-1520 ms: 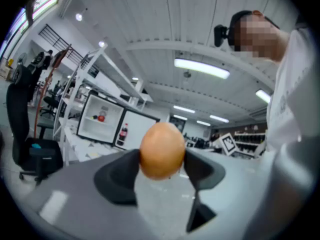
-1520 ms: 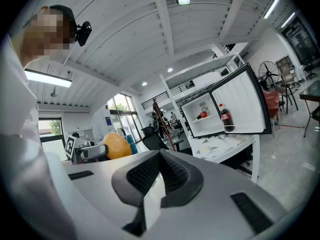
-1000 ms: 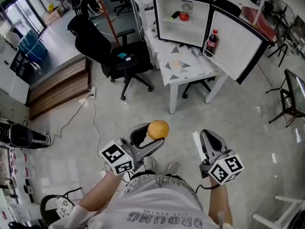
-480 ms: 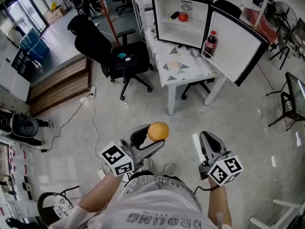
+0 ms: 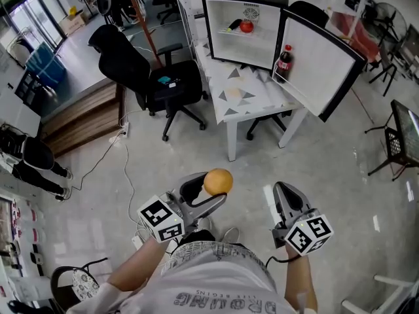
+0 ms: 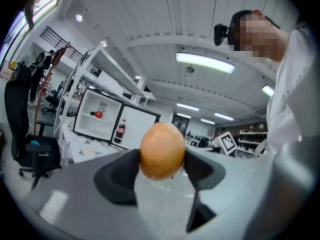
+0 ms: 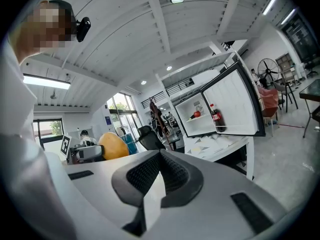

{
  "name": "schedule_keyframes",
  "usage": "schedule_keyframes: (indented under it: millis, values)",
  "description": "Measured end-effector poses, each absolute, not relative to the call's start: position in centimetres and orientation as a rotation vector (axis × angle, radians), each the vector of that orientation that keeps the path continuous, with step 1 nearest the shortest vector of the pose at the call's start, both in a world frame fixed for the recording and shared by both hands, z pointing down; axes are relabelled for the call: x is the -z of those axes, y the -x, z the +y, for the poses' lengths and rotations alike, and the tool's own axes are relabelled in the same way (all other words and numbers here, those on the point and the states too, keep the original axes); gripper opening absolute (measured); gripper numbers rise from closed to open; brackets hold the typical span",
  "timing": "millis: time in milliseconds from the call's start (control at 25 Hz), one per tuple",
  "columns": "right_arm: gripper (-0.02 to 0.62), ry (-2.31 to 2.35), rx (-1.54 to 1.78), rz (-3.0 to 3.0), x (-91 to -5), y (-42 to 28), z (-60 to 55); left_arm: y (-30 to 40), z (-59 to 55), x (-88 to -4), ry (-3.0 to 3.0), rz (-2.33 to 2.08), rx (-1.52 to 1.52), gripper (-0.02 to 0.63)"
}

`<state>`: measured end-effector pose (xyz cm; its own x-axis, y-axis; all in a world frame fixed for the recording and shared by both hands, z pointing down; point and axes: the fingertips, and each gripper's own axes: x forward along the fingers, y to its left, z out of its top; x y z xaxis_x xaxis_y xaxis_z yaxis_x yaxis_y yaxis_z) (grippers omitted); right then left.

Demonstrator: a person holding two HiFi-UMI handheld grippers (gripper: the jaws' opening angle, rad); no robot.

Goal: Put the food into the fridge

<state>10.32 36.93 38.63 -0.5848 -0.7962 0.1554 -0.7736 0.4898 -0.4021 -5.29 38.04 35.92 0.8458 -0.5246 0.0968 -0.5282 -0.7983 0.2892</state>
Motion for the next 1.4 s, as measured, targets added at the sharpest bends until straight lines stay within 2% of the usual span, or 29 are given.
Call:
schedule_keyframes:
  millis: [520,1400]
  values:
    - [0.003,1.405,0.684,2.658,-39.1,-12.2,34.4,3.0,35.2,-36.2,-2.730,-0.772,-0.016,0.285]
    - [0.003,1.435,0.689,2.677,-41.1,-11.0,24.4,4.6,24.6,-39.1,-2.704,-0.757,0.008,0.285]
